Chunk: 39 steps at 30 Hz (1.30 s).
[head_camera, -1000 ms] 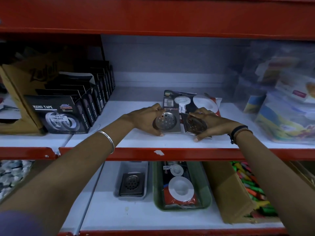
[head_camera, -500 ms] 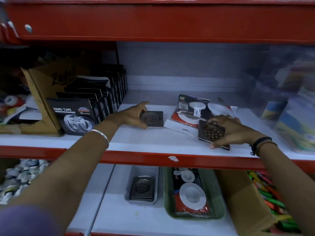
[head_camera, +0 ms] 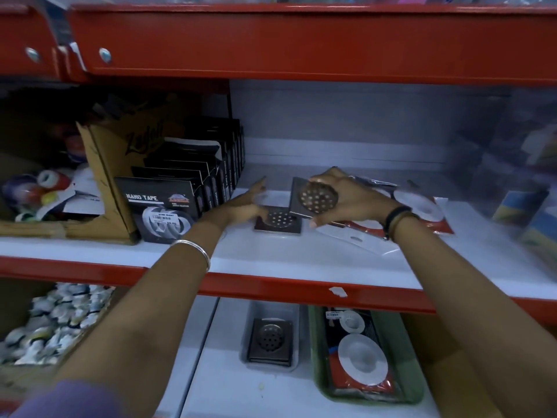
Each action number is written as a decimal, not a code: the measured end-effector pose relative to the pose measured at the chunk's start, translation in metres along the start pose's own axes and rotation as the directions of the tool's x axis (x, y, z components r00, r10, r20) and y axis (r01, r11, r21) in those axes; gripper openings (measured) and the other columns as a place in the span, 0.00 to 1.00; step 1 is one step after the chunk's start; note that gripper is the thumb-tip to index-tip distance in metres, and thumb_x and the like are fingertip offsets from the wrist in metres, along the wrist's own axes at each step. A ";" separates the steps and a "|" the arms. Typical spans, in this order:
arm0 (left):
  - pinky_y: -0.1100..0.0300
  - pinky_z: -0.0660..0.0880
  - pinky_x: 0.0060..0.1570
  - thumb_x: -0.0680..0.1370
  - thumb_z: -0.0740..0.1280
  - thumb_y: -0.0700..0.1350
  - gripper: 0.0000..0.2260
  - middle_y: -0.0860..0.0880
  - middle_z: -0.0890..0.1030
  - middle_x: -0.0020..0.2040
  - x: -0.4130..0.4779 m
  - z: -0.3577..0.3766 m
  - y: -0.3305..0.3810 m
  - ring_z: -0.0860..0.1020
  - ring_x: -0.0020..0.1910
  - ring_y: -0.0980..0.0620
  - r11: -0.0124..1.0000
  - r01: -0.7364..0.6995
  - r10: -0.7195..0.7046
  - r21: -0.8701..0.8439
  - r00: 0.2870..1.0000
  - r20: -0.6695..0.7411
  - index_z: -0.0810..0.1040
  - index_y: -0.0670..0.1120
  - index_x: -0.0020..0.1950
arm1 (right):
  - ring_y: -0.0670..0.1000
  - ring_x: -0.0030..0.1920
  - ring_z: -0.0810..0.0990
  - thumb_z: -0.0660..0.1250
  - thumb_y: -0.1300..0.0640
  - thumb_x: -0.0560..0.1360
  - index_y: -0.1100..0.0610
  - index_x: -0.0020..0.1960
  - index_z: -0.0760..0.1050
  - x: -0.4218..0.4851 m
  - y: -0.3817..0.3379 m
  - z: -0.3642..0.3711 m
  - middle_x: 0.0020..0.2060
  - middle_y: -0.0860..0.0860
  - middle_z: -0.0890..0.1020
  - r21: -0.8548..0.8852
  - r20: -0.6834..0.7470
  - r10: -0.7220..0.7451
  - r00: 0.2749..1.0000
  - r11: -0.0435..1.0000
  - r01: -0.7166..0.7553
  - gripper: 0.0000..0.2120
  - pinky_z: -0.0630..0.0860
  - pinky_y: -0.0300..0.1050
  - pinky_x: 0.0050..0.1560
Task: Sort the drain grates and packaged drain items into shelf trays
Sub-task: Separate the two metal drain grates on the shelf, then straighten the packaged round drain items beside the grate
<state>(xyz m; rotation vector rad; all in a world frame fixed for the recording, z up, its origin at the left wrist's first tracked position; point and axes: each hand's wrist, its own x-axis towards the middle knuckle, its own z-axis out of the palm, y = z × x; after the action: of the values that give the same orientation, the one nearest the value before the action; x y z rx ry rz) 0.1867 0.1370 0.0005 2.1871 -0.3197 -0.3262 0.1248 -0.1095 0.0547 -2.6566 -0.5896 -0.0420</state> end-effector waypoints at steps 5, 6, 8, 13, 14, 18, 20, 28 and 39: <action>0.49 0.69 0.68 0.81 0.55 0.55 0.22 0.43 0.69 0.72 0.007 0.003 0.007 0.72 0.68 0.43 0.991 0.106 -0.124 -0.080 0.955 -0.270 0.66 0.47 0.72 | 0.51 0.61 0.67 0.77 0.38 0.58 0.52 0.66 0.69 0.055 -0.017 0.036 0.58 0.47 0.67 -0.036 0.153 0.068 0.986 0.997 -0.063 0.42 0.68 0.47 0.62; 0.50 0.72 0.66 0.80 0.57 0.58 0.22 0.41 0.75 0.67 0.007 0.005 0.006 0.76 0.63 0.43 0.989 0.141 -0.150 -0.050 0.956 -0.253 0.71 0.44 0.66 | 0.51 0.60 0.68 0.77 0.38 0.58 0.53 0.62 0.72 0.064 -0.018 0.043 0.56 0.48 0.67 -0.048 0.186 0.086 0.979 0.996 -0.078 0.38 0.70 0.47 0.60; 0.52 0.73 0.62 0.76 0.65 0.55 0.23 0.40 0.77 0.64 0.009 0.009 0.001 0.78 0.60 0.42 0.986 0.163 -0.169 -0.046 0.959 -0.225 0.73 0.40 0.65 | 0.51 0.57 0.69 0.77 0.38 0.58 0.54 0.54 0.73 0.077 -0.017 0.054 0.54 0.49 0.67 -0.057 0.225 0.106 0.969 0.994 -0.096 0.32 0.70 0.46 0.56; 0.48 0.77 0.60 0.70 0.73 0.36 0.25 0.37 0.78 0.62 0.022 0.009 -0.015 0.77 0.60 0.41 0.984 0.151 -0.172 -0.097 0.947 -0.270 0.72 0.38 0.65 | 0.52 0.58 0.71 0.77 0.40 0.60 0.55 0.55 0.75 0.085 -0.015 0.068 0.57 0.51 0.69 -0.005 0.246 0.126 0.961 0.992 -0.129 0.30 0.72 0.47 0.59; 0.47 0.77 0.60 0.70 0.73 0.35 0.25 0.37 0.78 0.61 0.023 0.009 -0.016 0.77 0.60 0.40 0.985 0.141 -0.164 -0.098 0.945 -0.282 0.72 0.37 0.66 | 0.52 0.59 0.71 0.77 0.41 0.61 0.53 0.57 0.74 0.085 -0.014 0.069 0.59 0.51 0.69 0.000 0.257 0.130 0.958 0.991 -0.134 0.30 0.71 0.47 0.62; 0.53 0.78 0.55 0.70 0.73 0.34 0.26 0.39 0.78 0.61 0.026 0.008 -0.019 0.78 0.59 0.41 0.989 0.122 -0.142 -0.088 0.947 -0.288 0.71 0.38 0.67 | 0.52 0.65 0.67 0.75 0.42 0.64 0.51 0.70 0.66 0.082 -0.019 0.068 0.64 0.50 0.66 -0.027 0.305 0.143 0.942 0.990 -0.141 0.38 0.65 0.46 0.67; 0.53 0.79 0.53 0.71 0.72 0.35 0.26 0.41 0.78 0.61 0.026 0.009 -0.019 0.78 0.58 0.42 0.992 0.111 -0.126 -0.068 0.951 -0.282 0.71 0.40 0.68 | 0.54 0.64 0.68 0.76 0.43 0.64 0.52 0.68 0.67 0.079 -0.021 0.068 0.63 0.52 0.68 -0.035 0.288 0.140 0.947 0.990 -0.136 0.37 0.66 0.47 0.67; 0.48 0.80 0.55 0.70 0.69 0.41 0.27 0.45 0.78 0.63 0.017 0.013 -0.017 0.77 0.59 0.44 0.987 0.120 -0.083 0.105 0.950 -0.301 0.69 0.48 0.69 | 0.54 0.63 0.70 0.75 0.35 0.59 0.50 0.69 0.65 0.068 -0.026 0.073 0.63 0.50 0.70 -0.091 0.195 0.153 0.969 0.986 -0.137 0.44 0.69 0.49 0.65; 0.49 0.76 0.56 0.75 0.67 0.47 0.16 0.39 0.77 0.59 0.015 0.028 0.028 0.77 0.58 0.40 0.961 0.007 0.138 0.277 0.853 -0.502 0.73 0.39 0.58 | 0.53 0.49 0.79 0.71 0.41 0.68 0.59 0.53 0.77 0.014 -0.002 0.028 0.49 0.55 0.81 0.410 -0.411 0.314 0.856 0.902 -0.133 0.24 0.76 0.46 0.54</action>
<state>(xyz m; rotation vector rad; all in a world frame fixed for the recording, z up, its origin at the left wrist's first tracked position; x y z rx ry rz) 0.1884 0.0946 0.0053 2.4203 -0.1380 0.3743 0.1347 -0.0910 0.0321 -2.2087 -0.0996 -0.4498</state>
